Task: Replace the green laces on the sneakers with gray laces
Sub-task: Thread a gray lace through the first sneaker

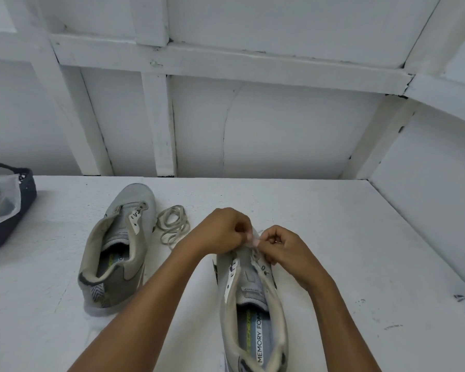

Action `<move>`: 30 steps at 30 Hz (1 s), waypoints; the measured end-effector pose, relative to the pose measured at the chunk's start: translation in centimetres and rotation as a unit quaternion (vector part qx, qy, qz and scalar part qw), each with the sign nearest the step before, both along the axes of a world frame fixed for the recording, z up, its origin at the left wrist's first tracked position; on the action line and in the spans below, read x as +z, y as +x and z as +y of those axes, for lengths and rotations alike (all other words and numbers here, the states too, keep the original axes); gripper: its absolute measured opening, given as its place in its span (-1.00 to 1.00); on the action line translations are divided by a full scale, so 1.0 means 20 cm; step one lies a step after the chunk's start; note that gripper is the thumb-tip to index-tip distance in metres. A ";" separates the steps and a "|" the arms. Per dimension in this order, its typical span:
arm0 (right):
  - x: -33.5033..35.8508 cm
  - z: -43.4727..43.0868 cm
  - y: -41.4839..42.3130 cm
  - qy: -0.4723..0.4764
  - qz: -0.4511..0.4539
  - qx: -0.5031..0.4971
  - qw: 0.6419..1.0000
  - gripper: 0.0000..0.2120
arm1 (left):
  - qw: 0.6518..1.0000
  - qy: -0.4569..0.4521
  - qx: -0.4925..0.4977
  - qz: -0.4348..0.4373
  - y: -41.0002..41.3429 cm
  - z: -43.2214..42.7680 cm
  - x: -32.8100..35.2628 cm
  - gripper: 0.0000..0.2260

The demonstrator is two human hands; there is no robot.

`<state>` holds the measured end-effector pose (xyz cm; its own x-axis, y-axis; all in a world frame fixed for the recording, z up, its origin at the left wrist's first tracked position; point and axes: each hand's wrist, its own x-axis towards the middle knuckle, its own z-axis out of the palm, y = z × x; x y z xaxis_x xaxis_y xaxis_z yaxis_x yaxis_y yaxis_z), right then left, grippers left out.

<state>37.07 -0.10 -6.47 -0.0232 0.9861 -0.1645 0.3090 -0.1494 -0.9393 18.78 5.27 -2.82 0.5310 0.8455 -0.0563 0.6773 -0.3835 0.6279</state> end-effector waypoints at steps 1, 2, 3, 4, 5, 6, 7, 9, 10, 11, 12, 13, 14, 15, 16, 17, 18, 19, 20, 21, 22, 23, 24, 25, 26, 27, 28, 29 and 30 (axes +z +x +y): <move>-0.01 0.00 0.01 -0.008 -0.040 0.010 0.999 -0.75 | 0.997 -0.039 0.034 -0.058 0.00 0.00 0.01 -0.91; 0.00 0.00 0.02 -0.015 -0.067 0.019 0.997 -0.69 | 0.987 -0.076 0.066 -0.127 -0.01 0.01 0.01 -0.88; 0.01 0.01 0.02 -0.021 -0.085 0.026 0.996 -0.66 | 0.970 -0.101 0.093 -0.199 -0.02 0.01 0.03 -0.87; 0.02 0.02 0.02 -0.027 -0.099 0.033 0.994 -0.65 | 0.951 -0.116 0.116 -0.262 -0.02 0.01 0.05 -0.87; 0.03 0.02 0.02 -0.032 -0.117 0.036 0.992 -0.64 | 0.933 -0.126 0.132 -0.310 -0.02 0.01 0.06 -0.88; 0.05 0.03 0.00 -0.037 -0.133 0.038 0.990 -0.63 | 0.923 -0.129 0.141 -0.335 -0.02 0.00 0.08 -0.89; 0.07 0.03 -0.01 -0.044 -0.142 0.037 0.988 -0.60 | 0.923 -0.124 0.144 -0.335 -0.02 0.00 0.08 -0.89; 0.09 0.04 -0.01 -0.059 -0.147 0.042 0.986 -0.59 | 0.944 -0.099 0.138 -0.283 0.00 0.00 0.06 -0.90; 0.10 0.04 -0.01 -0.067 -0.144 0.047 0.986 -0.65 | 0.958 -0.086 0.128 -0.243 0.00 0.00 0.05 -0.90; 0.11 0.05 -0.01 -0.075 -0.132 0.050 0.987 -0.72 | 0.971 -0.073 0.113 -0.197 0.00 -0.01 0.04 -0.90; 0.12 0.05 0.00 -0.081 -0.112 0.054 0.989 -0.80 | 0.983 -0.061 0.095 -0.148 0.00 -0.01 0.04 -0.90; 0.12 0.06 0.01 -0.085 -0.090 0.059 0.991 -0.87 | 0.991 -0.048 0.077 -0.097 0.00 -0.02 0.03 -0.90; 0.13 0.06 0.02 -0.089 -0.069 0.061 0.992 -0.92 | 0.996 -0.035 0.059 -0.048 0.00 -0.03 0.03 -0.92; 0.14 0.06 0.03 -0.091 -0.051 0.063 0.993 -0.94 | 0.999 -0.022 0.042 -0.002 -0.01 -0.03 0.04 -0.93; 0.14 0.05 0.03 -0.093 -0.037 0.062 0.993 -0.94 | 0.999 -0.013 0.026 0.036 -0.01 -0.04 0.04 -0.93; 0.15 0.05 0.03 -0.093 -0.031 0.062 0.993 -0.92 | 0.998 -0.007 0.015 0.063 -0.02 -0.05 0.05 -0.93; 0.15 0.04 0.02 -0.093 -0.032 0.064 0.993 -0.84 | 0.997 -0.004 0.010 0.081 -0.02 -0.05 0.05 -0.94; 0.15 0.04 0.02 -0.092 -0.046 0.066 0.993 -0.72 | 0.996 -0.005 0.011 0.091 -0.02 -0.05 0.05 -0.96; 0.14 0.04 0.01 -0.094 -0.068 0.068 0.991 -0.62 | 0.995 -0.009 0.013 0.095 -0.01 -0.05 0.05 -0.97; 0.14 0.04 0.00 -0.096 -0.094 0.070 0.988 -0.57 | 0.995 -0.014 0.017 0.097 -0.01 -0.05 0.05 -0.94; 0.15 0.04 0.00 -0.096 -0.116 0.074 0.986 -0.56 | 0.995 -0.017 0.018 0.097 -0.01 -0.05 0.06 -0.92; 0.15 0.05 0.00 -0.096 -0.130 0.079 0.984 -0.59 | 0.995 -0.018 0.018 0.099 0.00 -0.04 0.06 -0.91; 0.15 0.05 0.00 -0.096 -0.137 0.083 0.982 -0.64 | 0.995 -0.018 0.017 0.100 0.00 -0.03 0.06 -0.93; 0.15 0.06 0.00 -0.099 -0.136 0.088 0.982 -0.70 | 0.995 -0.019 0.016 0.100 0.01 -0.02 0.06 -0.95; 0.16 0.07 0.01 -0.103 -0.127 0.092 0.982 -0.76 | 0.995 -0.019 0.015 0.100 0.01 -0.02 0.06 -0.97; 0.16 0.08 0.02 -0.108 -0.111 0.096 0.983 -0.82 | 0.995 -0.017 0.014 0.099 0.01 -0.01 0.06 -0.96; 0.17 0.08 0.03 -0.110 -0.094 0.100 0.984 -0.86 | 0.995 -0.015 0.014 0.099 0.02 -0.01 0.06 -0.94; 0.17 0.08 0.03 -0.112 -0.079 0.104 0.985 -0.89 | 0.995 -0.012 0.015 0.098 0.02 -0.01 0.06 -0.94; 0.17 0.08 0.04 -0.112 -0.070 0.109 0.985 -0.91 | 0.995 -0.009 0.016 0.097 0.02 -0.01 0.06 -0.93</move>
